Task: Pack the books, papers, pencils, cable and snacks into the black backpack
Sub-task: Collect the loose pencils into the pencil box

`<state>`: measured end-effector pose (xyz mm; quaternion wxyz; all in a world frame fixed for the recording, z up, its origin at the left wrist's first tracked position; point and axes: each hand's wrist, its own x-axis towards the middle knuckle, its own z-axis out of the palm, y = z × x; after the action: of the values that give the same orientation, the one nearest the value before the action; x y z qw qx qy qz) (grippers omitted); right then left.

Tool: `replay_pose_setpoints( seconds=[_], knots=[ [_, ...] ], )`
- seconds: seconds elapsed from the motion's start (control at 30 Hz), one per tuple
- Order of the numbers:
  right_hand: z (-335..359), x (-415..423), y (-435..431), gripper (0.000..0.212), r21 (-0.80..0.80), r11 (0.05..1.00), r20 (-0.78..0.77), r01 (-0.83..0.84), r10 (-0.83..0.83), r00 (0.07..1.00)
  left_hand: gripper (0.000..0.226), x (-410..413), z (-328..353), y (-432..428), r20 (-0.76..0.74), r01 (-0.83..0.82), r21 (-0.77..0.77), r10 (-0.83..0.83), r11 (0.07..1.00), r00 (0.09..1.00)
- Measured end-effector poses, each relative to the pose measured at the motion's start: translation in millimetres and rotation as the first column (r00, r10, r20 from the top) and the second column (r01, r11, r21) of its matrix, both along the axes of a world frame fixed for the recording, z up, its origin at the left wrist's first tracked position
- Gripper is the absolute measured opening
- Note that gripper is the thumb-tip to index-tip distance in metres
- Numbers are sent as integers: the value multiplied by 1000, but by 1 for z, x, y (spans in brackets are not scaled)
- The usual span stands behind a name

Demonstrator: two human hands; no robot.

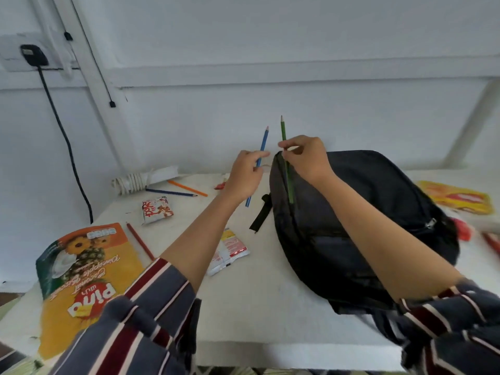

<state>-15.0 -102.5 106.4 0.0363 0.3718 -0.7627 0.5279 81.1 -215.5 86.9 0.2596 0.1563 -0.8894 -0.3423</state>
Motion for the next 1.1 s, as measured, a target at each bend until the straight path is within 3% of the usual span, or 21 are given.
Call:
replay_pose_setpoints(
  seconds=[0.23,0.6,0.8,1.1],
  knots=[
    [7,-33,108,41,20,990,34,140,-141,989,44,-55,14,90,-1,198,-22,-198,980,980],
    [-4,-127,322,48,124,925,74,360,-371,926,49,-173,2,281,36,429,54,-431,902,902],
    [-36,-184,402,53,237,909,104,343,-374,921,53,-232,-31,356,165,421,88,-430,903,888],
    [-88,-237,418,54,368,895,60,253,-294,954,53,-269,-70,388,281,370,102,-383,924,880]
  ],
)
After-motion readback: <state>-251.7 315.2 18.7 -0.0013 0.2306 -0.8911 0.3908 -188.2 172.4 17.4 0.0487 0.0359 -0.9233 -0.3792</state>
